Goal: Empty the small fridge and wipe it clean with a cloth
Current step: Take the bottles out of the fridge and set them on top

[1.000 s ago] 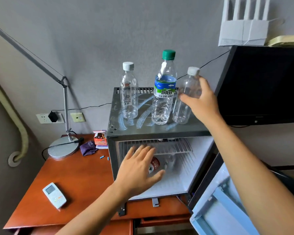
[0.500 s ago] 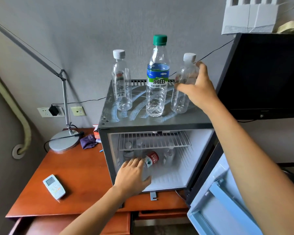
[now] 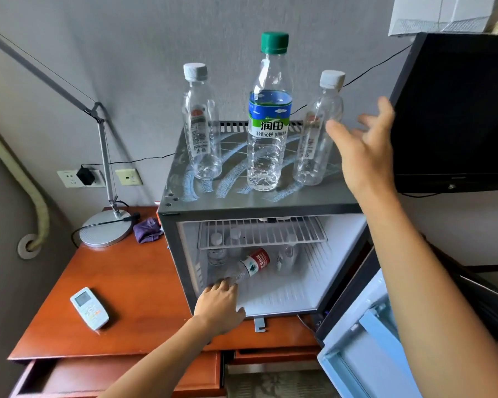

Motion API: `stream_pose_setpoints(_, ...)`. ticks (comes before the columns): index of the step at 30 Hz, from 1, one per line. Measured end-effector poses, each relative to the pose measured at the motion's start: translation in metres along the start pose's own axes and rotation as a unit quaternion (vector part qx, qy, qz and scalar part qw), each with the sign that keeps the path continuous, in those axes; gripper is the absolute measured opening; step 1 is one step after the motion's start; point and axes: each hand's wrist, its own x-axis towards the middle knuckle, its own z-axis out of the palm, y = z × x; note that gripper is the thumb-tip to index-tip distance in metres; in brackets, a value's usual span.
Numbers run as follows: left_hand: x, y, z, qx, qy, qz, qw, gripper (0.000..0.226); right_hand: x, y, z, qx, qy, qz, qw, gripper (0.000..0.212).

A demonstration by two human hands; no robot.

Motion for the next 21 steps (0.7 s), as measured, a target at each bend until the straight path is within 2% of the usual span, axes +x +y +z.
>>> stream_pose_setpoints(2, 0.012, 0.000, 0.005, -0.001, -0.045, -0.016, 0.999, 0.062, -0.014, 0.007, -0.001, 0.001, 0.034, -0.003, 0.999, 0.096)
stream_pose_setpoints(6, 0.045, 0.000, 0.018, 0.002, -0.124, -0.054, 0.991, 0.055, -0.028, 0.025, 0.000, -0.023, 0.025, 0.013, 0.999, 0.091)
stream_pose_setpoints(10, 0.077, -0.004, 0.045, -0.024, -0.156, -0.157, 0.975, 0.065, -0.036, 0.041, -0.006, -0.026, 0.009, 0.044, 0.999, 0.089)
stream_pose_setpoints(12, 0.081, -0.008, 0.051, -0.021, -0.152, -0.179, 0.972, 0.064, -0.039, 0.047, -0.011, -0.020, 0.008, 0.051, 0.998, 0.081)
stream_pose_setpoints(13, 0.082, -0.008, 0.054, -0.019, -0.151, -0.176, 0.973, 0.064, -0.040, 0.048, -0.014, -0.016, 0.009, 0.053, 0.998, 0.078)
stream_pose_setpoints(16, 0.085, -0.011, 0.063, 0.037, -0.078, -0.141, 0.986, 0.052, -0.040, 0.047, -0.019, -0.016, 0.002, 0.057, 0.998, 0.074)
stream_pose_setpoints(18, 0.085, -0.006, 0.065, 0.027, -0.058, -0.116, 0.991, 0.043, -0.040, 0.046, -0.020, -0.005, 0.005, 0.060, 0.998, 0.072)
stream_pose_setpoints(20, 0.073, 0.005, 0.057, 0.039, -0.046, -0.059, 0.996, 0.041, -0.047, 0.043, -0.021, 0.008, 0.045, 0.029, 0.999, 0.062)
stream_pose_setpoints(21, 0.066, 0.008, 0.053, 0.050, -0.024, -0.033, 0.998, 0.042, -0.056, 0.041, -0.022, 0.009, 0.086, -0.019, 0.996, 0.050)
